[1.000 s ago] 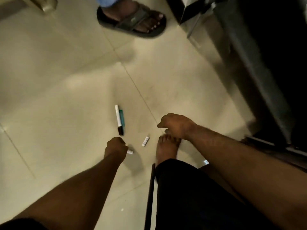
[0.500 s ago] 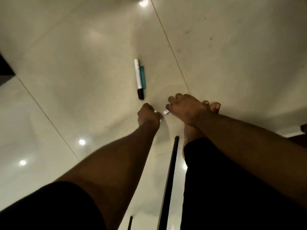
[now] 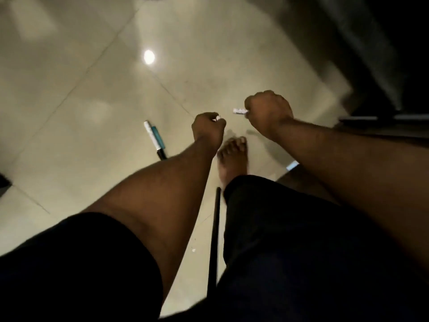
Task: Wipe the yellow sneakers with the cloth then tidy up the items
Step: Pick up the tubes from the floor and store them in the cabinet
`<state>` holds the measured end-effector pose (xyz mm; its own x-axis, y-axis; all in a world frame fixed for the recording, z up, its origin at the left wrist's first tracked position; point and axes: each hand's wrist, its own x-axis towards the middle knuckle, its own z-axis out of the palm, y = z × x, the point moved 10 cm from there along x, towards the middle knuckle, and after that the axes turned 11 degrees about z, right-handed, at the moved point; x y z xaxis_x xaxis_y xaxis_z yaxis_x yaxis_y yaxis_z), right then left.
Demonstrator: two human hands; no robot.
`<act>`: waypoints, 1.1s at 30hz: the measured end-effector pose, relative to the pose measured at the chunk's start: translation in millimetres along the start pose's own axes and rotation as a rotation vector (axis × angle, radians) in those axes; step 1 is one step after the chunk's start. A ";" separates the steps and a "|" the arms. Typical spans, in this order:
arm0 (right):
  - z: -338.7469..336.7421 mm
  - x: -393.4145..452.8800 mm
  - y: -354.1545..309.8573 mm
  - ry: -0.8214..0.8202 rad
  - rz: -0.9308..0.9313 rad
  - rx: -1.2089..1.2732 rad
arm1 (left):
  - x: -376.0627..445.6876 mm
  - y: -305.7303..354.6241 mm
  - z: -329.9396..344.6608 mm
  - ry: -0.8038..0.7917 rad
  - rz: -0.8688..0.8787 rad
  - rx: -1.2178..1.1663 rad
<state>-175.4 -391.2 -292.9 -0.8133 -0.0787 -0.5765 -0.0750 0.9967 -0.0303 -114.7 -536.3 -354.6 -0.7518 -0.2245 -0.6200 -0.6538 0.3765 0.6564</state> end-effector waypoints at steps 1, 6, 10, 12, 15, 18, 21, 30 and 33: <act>-18.1 -11.6 22.2 0.016 0.098 0.056 | -7.8 27.3 12.7 -0.048 0.050 0.003; -97.0 -114.5 122.0 0.133 0.489 0.284 | -65.7 164.4 73.7 -0.289 0.280 0.060; -129.5 -229.6 177.8 0.239 0.709 0.395 | -157.3 259.1 95.6 -0.478 0.487 0.054; -133.0 -292.8 200.2 0.298 0.796 0.485 | -208.0 284.8 100.2 -0.540 0.518 0.019; -123.8 -380.3 229.7 0.341 0.904 0.649 | -277.6 297.0 112.6 -0.603 0.512 0.003; -101.4 -454.2 251.7 0.302 0.969 0.751 | -349.1 283.9 130.4 -0.655 0.504 -0.001; -76.9 -510.3 284.2 0.311 1.046 0.847 | -399.9 257.7 156.2 -0.657 0.469 0.013; 92.4 -574.2 379.8 0.393 1.292 1.493 | -461.0 161.9 294.7 -0.686 0.169 0.016; 152.7 -565.2 404.9 0.419 1.338 1.704 | -459.6 143.2 354.1 -0.661 0.101 0.030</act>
<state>342.0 59.7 -104.1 -0.0017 0.7021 -0.7121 0.7115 -0.4995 -0.4942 167.6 -61.0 -127.9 -0.5919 0.4072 -0.6956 -0.5732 0.3940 0.7184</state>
